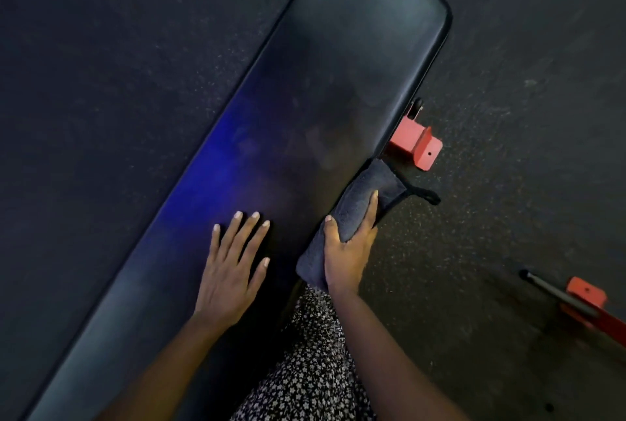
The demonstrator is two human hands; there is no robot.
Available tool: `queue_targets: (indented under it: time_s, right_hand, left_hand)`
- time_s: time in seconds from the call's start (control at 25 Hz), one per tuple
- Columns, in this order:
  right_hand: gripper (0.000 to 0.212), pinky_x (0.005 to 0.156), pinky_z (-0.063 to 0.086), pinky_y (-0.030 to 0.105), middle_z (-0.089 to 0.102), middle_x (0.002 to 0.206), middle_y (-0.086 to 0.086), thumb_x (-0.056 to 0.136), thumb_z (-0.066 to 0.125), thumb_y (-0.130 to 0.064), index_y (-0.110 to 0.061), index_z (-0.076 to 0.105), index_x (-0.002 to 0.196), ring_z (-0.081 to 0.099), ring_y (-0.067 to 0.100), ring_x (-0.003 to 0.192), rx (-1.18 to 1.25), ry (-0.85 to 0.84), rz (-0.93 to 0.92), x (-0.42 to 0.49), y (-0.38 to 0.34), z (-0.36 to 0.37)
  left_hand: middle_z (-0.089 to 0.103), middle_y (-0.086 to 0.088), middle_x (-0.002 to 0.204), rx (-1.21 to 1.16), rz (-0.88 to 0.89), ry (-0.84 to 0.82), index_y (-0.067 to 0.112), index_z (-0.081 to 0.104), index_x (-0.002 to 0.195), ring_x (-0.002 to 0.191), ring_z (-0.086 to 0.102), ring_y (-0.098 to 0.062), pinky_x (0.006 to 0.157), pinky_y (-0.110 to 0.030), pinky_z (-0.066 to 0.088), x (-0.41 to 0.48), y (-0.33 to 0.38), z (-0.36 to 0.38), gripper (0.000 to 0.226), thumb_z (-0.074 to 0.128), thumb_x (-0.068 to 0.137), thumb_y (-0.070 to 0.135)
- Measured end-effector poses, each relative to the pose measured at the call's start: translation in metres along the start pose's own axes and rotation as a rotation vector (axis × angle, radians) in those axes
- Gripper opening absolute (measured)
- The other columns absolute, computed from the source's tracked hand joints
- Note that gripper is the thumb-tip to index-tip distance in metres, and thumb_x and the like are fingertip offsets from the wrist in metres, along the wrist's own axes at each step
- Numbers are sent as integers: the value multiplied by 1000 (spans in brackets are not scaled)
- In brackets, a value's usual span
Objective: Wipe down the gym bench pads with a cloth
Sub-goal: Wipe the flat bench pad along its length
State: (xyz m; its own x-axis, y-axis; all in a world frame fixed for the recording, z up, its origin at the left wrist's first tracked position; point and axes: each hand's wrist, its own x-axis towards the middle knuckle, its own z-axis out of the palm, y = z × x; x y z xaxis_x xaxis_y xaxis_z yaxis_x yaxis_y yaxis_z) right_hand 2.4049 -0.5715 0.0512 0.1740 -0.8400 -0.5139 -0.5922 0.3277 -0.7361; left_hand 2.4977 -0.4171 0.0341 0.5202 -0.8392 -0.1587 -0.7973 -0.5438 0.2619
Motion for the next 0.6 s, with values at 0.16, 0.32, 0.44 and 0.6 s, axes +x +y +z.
queue_targets:
  time_s: [0.16,0.32,0.44,0.6]
  right_hand:
    - [82,105,35,46,27,147,14,82,58,-42,-57,-2,136,34,34,132,-96,-60,-72,-72,36,11]
    - [83,107,33,51,14,153,14,76,51,-55,-67,-9,131,21,34,140,-146,-98,-84,-146,75,27]
    - [86,113,24,43,18,151,15,82,61,-38,-60,-6,131,21,34,139,-125,-85,-72,-179,93,35]
    - [79,107,12,23,17,152,12,85,63,-29,-48,1,131,18,27,140,-164,-59,-98,-200,112,39]
  left_hand:
    - [31,-4,148,-27,-92,28,17,28,143,145,3,-12,118,-41,1,-77,-14,4,53,15,99,42]
    - [27,-5,151,70,-69,-18,18,21,145,146,0,-14,117,-43,3,-122,-31,13,54,11,98,44]
    - [25,-6,153,112,-41,-16,18,18,147,145,2,-18,117,-44,3,-126,-38,21,55,18,97,43]
    - [21,-7,154,102,-15,14,19,15,147,144,8,-22,116,-44,1,-125,-38,23,59,28,93,40]
